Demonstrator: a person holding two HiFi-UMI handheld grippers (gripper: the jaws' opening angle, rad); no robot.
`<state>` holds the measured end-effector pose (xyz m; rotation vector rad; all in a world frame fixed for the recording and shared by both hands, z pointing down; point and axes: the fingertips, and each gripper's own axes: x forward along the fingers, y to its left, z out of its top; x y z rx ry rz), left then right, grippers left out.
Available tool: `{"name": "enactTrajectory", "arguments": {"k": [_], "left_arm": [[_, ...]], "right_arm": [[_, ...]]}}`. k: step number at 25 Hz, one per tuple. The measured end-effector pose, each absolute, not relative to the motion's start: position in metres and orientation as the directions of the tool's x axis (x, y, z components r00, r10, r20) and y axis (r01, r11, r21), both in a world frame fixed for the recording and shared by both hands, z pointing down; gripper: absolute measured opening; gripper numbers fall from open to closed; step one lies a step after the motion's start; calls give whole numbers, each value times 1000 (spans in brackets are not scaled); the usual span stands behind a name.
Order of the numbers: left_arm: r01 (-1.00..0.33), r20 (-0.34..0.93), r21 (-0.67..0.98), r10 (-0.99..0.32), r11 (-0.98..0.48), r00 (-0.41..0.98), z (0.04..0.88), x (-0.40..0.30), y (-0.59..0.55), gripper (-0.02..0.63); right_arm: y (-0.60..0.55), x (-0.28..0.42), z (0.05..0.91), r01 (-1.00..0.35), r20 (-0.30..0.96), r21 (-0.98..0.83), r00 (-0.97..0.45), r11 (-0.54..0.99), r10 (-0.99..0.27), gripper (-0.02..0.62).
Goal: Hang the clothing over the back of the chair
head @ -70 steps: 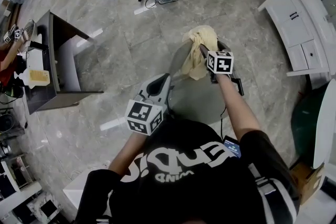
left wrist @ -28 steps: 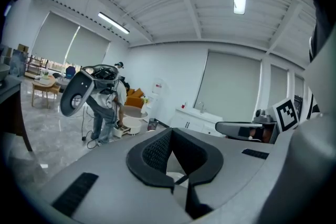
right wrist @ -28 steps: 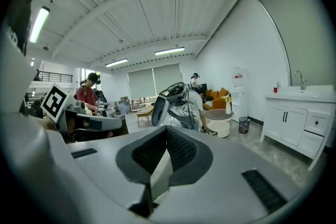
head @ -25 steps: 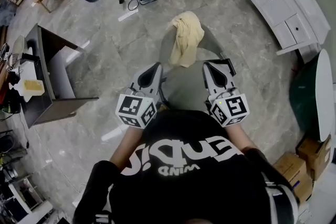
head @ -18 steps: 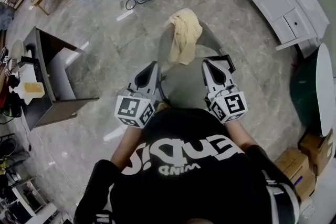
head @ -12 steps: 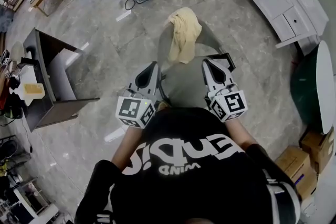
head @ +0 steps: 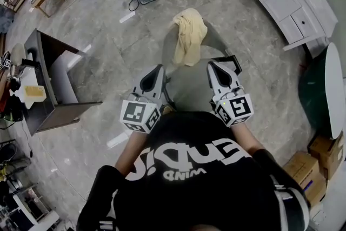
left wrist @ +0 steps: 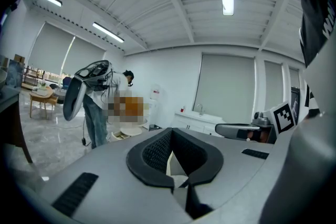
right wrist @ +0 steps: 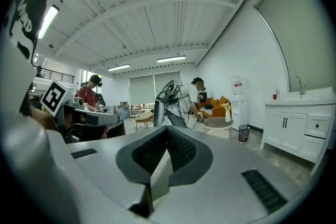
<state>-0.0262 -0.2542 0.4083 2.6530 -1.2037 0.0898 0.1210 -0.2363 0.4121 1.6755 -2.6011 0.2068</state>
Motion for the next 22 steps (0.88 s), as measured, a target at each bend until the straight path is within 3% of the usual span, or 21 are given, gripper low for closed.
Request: {"name": "enactTrajectory", "arguments": {"k": [22], "left_arm": [[-751,176,181,-731,-635,660,411,-33,-254,14]], "right_arm": [[-239,107,419,-885,151,-54,-464,462,-873,14]]}}
